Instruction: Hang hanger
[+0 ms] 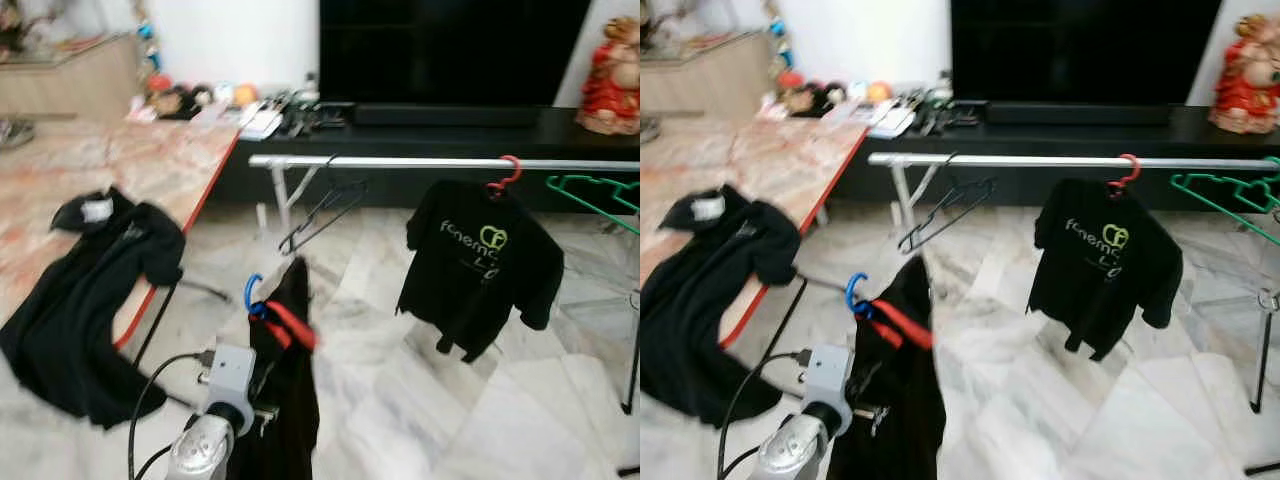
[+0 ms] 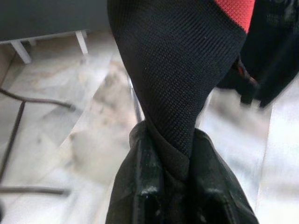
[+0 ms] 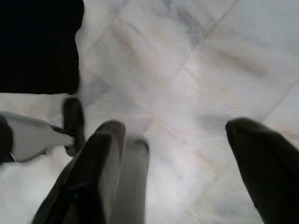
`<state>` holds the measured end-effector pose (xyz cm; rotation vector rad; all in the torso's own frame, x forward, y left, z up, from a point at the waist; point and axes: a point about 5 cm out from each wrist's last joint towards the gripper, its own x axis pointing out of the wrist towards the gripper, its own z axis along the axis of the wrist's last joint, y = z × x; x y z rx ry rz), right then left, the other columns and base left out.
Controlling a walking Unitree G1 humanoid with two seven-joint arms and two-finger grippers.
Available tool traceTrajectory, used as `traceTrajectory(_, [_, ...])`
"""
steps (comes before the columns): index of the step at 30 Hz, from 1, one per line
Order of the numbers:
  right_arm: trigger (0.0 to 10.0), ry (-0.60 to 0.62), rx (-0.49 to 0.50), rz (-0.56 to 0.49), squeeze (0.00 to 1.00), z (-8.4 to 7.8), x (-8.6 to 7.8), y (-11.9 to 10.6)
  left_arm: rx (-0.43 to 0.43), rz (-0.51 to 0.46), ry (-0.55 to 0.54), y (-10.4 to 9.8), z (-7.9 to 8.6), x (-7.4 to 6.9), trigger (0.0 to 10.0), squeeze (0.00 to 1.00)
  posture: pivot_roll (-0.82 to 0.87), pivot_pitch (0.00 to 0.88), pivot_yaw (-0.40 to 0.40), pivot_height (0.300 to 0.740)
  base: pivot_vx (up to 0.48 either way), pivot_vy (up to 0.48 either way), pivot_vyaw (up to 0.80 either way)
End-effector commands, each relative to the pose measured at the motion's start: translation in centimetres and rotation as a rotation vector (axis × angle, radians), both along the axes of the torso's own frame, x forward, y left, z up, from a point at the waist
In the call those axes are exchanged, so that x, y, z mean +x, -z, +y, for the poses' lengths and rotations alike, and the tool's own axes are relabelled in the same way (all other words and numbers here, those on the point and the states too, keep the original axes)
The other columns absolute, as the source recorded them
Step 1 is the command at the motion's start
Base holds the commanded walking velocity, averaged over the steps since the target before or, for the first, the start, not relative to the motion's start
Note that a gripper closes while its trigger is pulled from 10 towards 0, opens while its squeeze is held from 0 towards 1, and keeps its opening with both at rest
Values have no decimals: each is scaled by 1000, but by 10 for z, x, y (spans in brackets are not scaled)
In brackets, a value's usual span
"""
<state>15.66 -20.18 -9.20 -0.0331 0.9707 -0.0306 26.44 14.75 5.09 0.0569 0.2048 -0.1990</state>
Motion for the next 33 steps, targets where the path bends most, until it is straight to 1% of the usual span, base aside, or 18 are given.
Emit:
traceTrajectory(1, [10000, 17, 7, 29, 0, 1, -10, 4, -21, -33, 6, -7, -2, 3, 10000, 0, 46, 44, 48, 740, -289, 0, 0])
traceTrajectory(14, [10000, 22, 2, 22, 0, 1, -10, 4, -20, -31, 12, -8, -2, 4, 10000, 0, 47, 47, 48, 740, -294, 0, 0])
traceTrajectory(18, [10000, 37, 3, 4, 0, 0, -9, 3, -19, -33, 17, -8, -3, 4, 10000, 0, 48, 46, 49, 740, -295, 0, 0])
traceTrajectory(23, [10000, 70, 19, -40, 0, 1, -7, 1, -15, -32, 34, -10, -5, 5, 10000, 0, 47, 46, 49, 740, -293, 0, 0])
traceTrajectory(29, [10000, 75, 28, -97, 0, 1, -4, -2, -14, -33, 50, -12, -9, 6, 10000, 0, 52, 41, 47, 740, 0, 0, 0])
traceTrajectory(33, [10000, 83, 47, -183, 0, 1, 1, -7, -11, -25, 93, -15, -14, 8, 10000, 0, 52, 35, 45, 740, 0, 0, 0])
